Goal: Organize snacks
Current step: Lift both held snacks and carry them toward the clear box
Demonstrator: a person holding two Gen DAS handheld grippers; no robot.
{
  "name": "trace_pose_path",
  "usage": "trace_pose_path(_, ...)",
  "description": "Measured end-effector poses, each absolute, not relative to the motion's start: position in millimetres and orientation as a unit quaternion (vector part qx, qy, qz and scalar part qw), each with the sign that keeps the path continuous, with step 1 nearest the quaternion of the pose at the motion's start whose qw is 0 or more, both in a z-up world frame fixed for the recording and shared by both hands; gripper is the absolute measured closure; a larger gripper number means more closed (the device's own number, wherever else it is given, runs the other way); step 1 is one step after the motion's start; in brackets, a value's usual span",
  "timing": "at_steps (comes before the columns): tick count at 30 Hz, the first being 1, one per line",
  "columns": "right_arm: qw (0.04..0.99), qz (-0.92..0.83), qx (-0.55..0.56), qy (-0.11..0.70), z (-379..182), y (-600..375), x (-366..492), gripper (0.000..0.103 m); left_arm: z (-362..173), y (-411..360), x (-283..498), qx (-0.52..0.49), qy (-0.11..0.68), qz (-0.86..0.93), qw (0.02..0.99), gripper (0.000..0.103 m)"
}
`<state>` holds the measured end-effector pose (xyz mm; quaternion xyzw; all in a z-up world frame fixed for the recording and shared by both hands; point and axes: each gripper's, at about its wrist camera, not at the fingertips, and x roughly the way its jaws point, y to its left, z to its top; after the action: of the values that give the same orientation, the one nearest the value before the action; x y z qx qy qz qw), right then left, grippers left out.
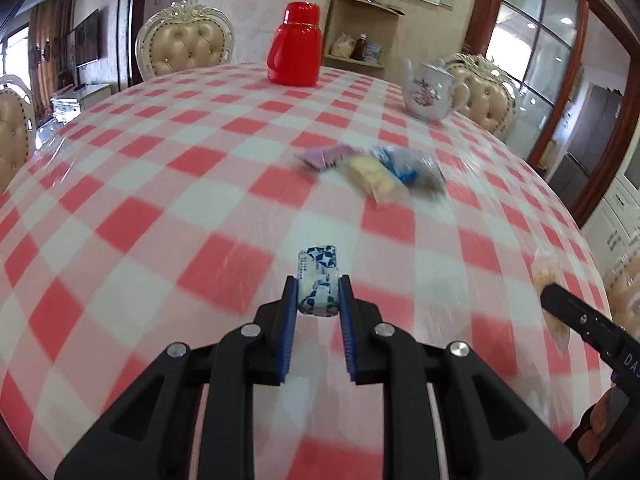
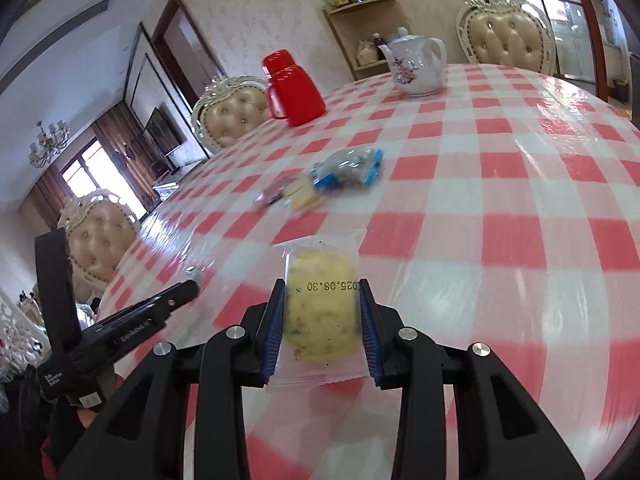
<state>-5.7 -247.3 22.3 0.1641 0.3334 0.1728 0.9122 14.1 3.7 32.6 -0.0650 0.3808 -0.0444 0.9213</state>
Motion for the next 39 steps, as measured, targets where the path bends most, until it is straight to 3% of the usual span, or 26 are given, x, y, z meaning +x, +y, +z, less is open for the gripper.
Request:
trace_pose_path(18, 0.904, 0.215, 0.094, 0.358, 15, -168, -97, 0.068, 46, 28, -110, 0.001, 0.367, -0.068, 0.928, 0.082)
trace_pose_path(39, 0.884, 0.304, 0.01, 0.355, 29, -66, -149, 0.068, 60, 127, -199, -0.019, 0.34, -0.018, 0.94, 0.082)
